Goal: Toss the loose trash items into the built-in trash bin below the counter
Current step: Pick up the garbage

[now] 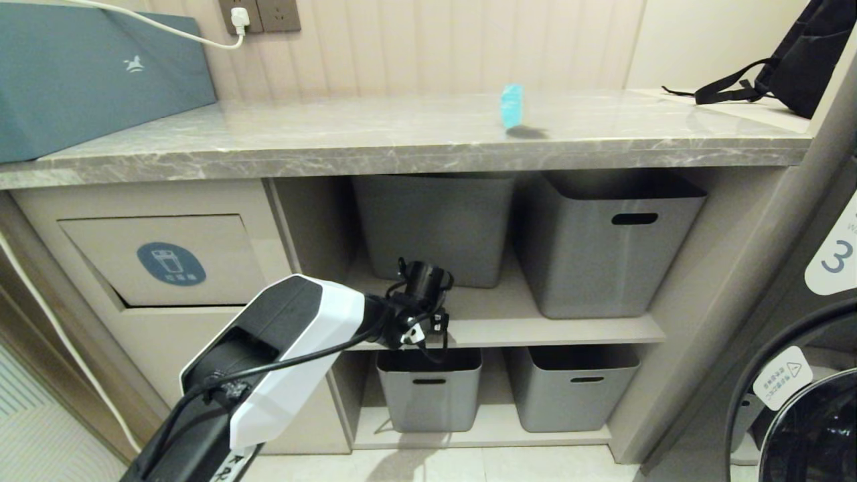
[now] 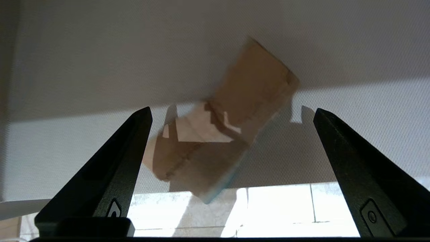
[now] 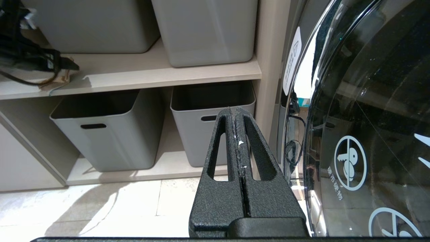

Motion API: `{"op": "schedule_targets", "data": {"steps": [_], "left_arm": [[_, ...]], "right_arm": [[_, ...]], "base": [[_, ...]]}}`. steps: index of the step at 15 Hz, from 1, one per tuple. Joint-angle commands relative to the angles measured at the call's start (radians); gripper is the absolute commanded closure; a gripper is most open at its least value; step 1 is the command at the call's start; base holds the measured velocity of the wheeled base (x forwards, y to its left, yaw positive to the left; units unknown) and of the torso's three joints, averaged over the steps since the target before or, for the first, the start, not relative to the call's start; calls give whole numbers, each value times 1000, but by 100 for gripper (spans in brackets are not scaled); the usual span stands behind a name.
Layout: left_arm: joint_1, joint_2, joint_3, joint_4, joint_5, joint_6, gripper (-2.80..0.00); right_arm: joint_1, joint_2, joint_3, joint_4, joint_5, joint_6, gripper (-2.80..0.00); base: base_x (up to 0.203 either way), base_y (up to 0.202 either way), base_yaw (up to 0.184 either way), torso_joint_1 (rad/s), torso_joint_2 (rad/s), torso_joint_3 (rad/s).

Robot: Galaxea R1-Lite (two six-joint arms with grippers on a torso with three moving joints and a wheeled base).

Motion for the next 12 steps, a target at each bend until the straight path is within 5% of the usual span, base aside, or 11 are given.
{"op": "schedule_targets", "data": {"steps": [1, 7, 8, 12], "left_arm": [[1, 14, -1, -1, 3, 3, -280], [9, 43, -9, -65, 36, 64, -280], [14, 44, -10, -65, 32, 66, 0], [27, 44, -9, -65, 25, 78, 0]], "right_arm": [[0, 1, 2, 0, 0, 0, 0], [0, 1, 2, 0, 0, 0, 0], [0, 1, 2, 0, 0, 0, 0], [0, 1, 2, 0, 0, 0, 0]], "base": [[0, 0, 0, 0, 0, 0], [0, 0, 0, 0, 0, 0], [0, 0, 0, 0, 0, 0], [0, 0, 0, 0, 0, 0]]}}
